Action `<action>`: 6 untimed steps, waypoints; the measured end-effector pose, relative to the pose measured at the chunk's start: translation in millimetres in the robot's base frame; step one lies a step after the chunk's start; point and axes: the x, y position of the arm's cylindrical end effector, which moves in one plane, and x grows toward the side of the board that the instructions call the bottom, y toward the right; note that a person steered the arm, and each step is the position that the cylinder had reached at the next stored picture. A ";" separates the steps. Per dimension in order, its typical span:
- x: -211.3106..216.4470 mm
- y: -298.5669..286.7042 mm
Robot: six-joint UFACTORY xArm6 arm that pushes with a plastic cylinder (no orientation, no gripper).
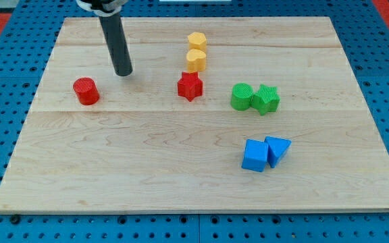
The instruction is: Slightly move the red circle to the bottom
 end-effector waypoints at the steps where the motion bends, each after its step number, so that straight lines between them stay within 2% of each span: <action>1: 7.5 -23.3; 2: 5.6 -75.4; 3: 7.4 -83.2; 4: 22.3 -82.8; 5: 56.7 -71.8; 6: 48.5 -56.2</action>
